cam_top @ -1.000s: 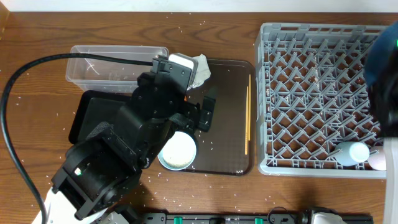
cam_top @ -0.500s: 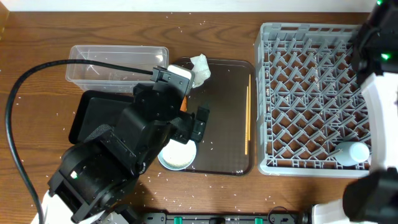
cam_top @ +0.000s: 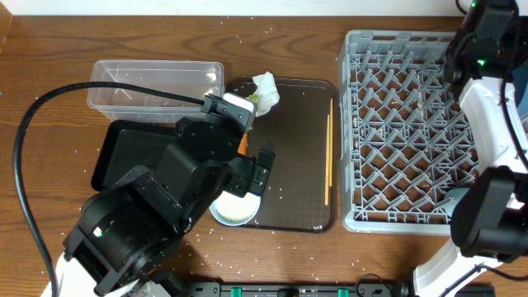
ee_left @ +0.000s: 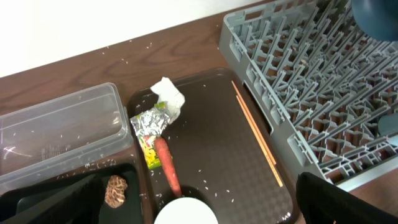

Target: Sort waste into correct bins and load items into the dishwasher rack

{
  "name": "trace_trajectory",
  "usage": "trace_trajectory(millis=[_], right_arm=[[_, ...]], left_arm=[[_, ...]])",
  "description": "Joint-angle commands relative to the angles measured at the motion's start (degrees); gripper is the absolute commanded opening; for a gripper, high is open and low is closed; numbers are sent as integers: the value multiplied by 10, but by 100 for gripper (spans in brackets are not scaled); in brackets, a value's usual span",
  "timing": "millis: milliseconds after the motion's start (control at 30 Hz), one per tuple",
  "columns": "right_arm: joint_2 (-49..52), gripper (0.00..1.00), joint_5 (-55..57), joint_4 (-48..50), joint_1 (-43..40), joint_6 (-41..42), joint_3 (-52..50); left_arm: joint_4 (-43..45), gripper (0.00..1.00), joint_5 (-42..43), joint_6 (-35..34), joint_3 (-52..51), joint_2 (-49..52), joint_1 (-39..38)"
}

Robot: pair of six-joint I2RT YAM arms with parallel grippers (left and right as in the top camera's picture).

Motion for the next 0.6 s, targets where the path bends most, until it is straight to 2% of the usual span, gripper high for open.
trace_trajectory(millis=[0,267,567], right_arm=[[12,1,3,15,-17,-60,6],[23,1,4,19,-52,-49,6],[24,1,-17,-17,-35,-3,5]], left_arm=[[-3,98,8,7,6,-4,0],[-5,98,8,7,6,0,0],[-7,98,8,7,6,25,0]])
